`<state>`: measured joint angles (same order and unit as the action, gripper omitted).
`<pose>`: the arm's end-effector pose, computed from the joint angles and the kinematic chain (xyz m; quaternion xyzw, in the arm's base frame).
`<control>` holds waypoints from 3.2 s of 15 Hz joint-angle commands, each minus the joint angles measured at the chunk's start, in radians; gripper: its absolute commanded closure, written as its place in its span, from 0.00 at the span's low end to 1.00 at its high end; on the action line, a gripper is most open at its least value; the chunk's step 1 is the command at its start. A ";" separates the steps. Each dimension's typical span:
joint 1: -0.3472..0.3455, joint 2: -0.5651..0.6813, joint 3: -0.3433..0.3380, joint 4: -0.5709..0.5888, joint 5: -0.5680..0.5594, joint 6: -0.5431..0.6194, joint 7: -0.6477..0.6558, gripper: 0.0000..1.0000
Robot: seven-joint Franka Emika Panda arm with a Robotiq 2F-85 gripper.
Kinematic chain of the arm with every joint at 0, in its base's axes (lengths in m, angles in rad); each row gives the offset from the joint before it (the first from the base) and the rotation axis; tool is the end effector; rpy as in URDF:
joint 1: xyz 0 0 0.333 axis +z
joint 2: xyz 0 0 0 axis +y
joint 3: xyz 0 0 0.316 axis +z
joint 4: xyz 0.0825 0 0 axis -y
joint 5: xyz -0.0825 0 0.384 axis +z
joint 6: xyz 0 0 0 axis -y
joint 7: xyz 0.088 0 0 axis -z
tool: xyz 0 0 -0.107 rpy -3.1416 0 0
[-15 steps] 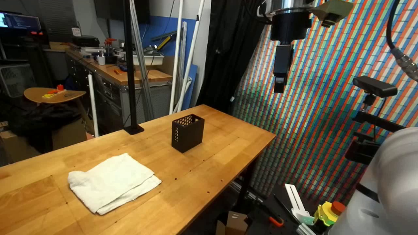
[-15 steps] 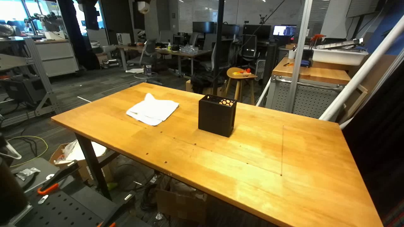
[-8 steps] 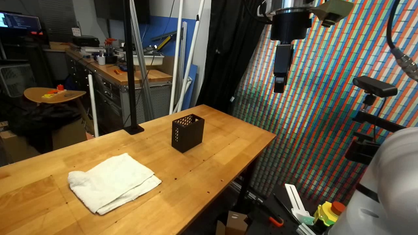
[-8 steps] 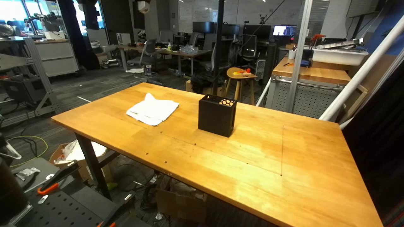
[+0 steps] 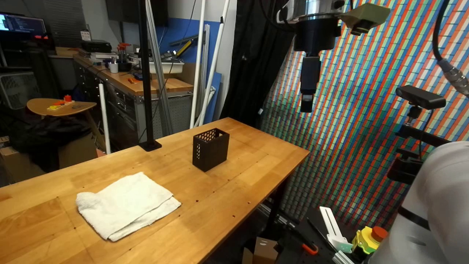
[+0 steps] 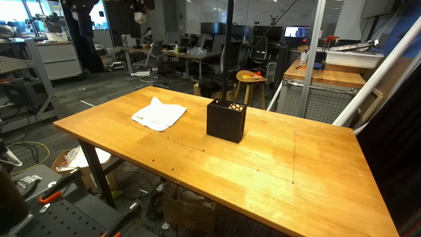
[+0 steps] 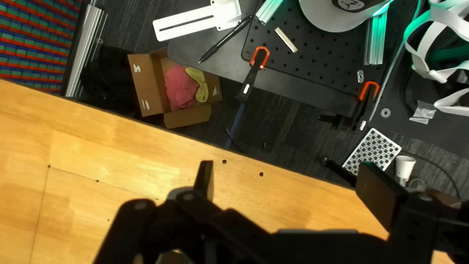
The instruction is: Put the towel in the box
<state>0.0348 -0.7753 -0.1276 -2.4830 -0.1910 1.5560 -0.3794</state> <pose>0.2987 -0.0548 0.5248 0.9812 0.1694 -0.0863 0.0330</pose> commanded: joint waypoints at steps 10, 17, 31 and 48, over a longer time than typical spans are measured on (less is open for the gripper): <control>0.237 0.131 0.195 0.015 0.250 0.332 0.043 0.00; 0.293 0.391 0.246 0.110 0.260 0.602 0.000 0.00; 0.229 0.939 0.304 0.537 0.185 0.692 -0.185 0.00; 0.090 1.396 0.295 0.758 0.066 0.820 -0.394 0.00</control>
<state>0.1420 0.5304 0.1557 -1.7982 -0.0922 2.3456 -0.7544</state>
